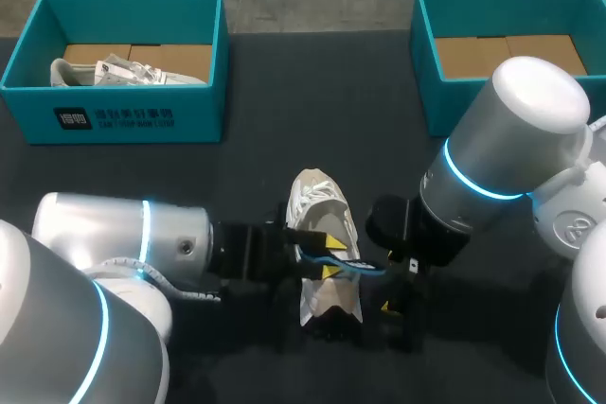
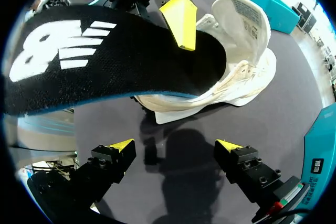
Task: Take the shoe out of the shoebox, open the shoe tongue, remove and reinsert the insole, then place the shoe into the shoebox
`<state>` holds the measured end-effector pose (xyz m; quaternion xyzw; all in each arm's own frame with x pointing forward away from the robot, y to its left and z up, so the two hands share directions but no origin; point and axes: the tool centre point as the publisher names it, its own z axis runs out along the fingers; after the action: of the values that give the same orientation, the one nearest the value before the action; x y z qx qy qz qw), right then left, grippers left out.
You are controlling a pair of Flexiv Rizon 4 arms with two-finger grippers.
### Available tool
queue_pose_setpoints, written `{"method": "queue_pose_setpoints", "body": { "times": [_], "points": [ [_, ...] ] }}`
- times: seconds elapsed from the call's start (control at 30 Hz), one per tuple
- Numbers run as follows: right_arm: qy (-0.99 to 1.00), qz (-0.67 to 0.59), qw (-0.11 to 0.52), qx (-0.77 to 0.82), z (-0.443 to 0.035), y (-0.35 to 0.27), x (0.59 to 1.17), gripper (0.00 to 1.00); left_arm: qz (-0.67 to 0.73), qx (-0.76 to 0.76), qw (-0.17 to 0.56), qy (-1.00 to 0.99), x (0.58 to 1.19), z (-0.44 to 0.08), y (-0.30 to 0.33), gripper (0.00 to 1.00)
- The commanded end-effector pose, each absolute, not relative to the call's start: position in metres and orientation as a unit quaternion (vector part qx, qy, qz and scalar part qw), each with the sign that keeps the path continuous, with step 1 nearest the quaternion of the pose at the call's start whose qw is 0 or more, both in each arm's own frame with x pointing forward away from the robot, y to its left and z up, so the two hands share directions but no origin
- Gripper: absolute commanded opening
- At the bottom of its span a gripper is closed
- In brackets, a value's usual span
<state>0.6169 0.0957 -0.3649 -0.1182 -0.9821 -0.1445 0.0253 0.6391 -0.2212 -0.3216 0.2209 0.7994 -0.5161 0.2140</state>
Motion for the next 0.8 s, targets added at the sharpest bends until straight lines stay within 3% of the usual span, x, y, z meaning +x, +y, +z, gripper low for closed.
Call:
{"method": "queue_pose_setpoints", "body": {
  "times": [0.03,0.27,0.43,0.8],
  "points": [
    [-0.982,-0.143,0.024,-0.119,-0.366,0.097,0.616,1.00,-0.503,0.223,0.207,0.809,0.644,-0.320,-0.230,0.27],
    [-0.982,-0.143,0.024,-0.119,-0.366,0.097,0.616,1.00,-0.505,0.227,0.203,0.808,0.643,-0.320,-0.233,0.21],
    [-0.982,-0.143,0.024,-0.119,-0.366,0.097,0.616,1.00,-0.511,0.237,0.201,0.801,0.639,-0.320,-0.233,0.00],
    [-0.982,-0.143,0.024,-0.119,-0.366,0.097,0.616,1.00,-0.530,0.259,0.214,0.778,0.640,-0.332,-0.219,0.00]
  ]
}}
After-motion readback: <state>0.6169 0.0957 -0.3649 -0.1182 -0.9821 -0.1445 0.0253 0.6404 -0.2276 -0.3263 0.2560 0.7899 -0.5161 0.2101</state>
